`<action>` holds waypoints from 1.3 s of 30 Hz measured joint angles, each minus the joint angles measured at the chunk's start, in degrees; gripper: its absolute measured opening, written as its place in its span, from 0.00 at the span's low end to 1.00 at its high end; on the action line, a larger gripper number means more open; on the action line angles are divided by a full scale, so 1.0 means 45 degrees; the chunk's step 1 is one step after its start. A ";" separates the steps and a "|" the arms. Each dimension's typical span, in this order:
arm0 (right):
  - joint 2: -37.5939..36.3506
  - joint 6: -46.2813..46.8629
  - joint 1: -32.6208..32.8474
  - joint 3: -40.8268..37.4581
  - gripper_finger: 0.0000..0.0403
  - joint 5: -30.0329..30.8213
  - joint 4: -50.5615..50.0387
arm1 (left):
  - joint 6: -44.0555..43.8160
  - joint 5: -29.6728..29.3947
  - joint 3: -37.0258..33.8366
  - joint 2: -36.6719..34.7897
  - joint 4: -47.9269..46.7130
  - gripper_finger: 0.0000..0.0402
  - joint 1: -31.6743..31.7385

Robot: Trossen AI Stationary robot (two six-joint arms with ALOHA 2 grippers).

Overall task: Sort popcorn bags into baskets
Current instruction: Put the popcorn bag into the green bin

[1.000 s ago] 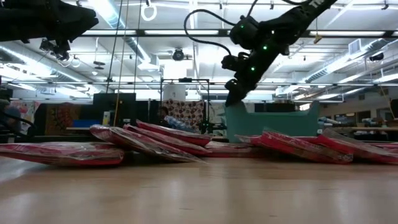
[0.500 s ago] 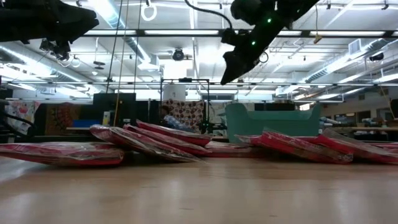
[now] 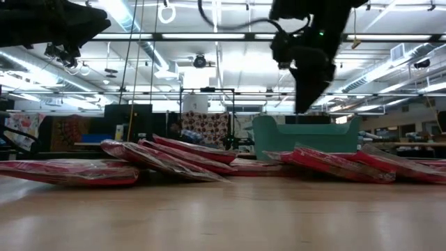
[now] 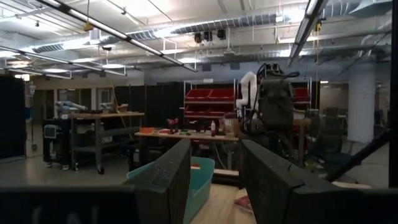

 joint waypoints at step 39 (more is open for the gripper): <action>0.0105 0.7112 0.3000 -0.5227 0.55 -0.0148 -0.1630 | 0.2810 -0.0133 0.0000 0.0003 0.1631 0.36 0.0000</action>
